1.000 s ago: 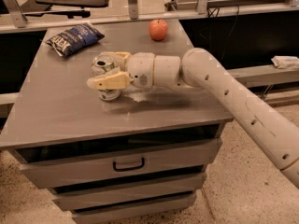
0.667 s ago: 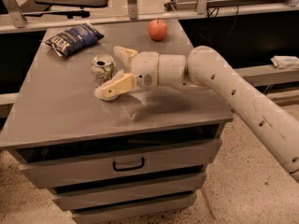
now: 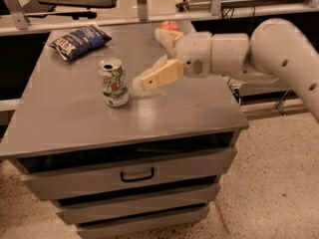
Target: Place 7up can upright
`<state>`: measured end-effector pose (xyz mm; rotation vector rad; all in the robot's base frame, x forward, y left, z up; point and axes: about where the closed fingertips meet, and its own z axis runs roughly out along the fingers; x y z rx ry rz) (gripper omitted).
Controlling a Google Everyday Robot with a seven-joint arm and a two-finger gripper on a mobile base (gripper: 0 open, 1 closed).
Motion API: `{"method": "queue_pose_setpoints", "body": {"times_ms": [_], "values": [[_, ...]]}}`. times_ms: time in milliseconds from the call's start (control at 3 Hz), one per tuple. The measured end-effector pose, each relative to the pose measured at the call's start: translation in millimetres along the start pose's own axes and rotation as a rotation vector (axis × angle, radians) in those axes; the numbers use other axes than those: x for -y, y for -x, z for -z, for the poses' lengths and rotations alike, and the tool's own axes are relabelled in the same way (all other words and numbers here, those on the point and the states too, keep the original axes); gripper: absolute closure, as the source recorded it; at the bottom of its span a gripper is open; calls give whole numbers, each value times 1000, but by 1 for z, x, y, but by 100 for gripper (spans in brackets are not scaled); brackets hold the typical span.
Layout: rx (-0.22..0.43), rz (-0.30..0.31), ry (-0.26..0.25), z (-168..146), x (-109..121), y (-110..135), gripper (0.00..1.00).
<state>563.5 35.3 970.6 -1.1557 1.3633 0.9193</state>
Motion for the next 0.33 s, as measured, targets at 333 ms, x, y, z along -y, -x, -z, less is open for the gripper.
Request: {"method": "queue_pose_setpoints", "body": {"times_ms": [333], "values": [[-6, 9, -6, 5, -2, 4, 0]]}}
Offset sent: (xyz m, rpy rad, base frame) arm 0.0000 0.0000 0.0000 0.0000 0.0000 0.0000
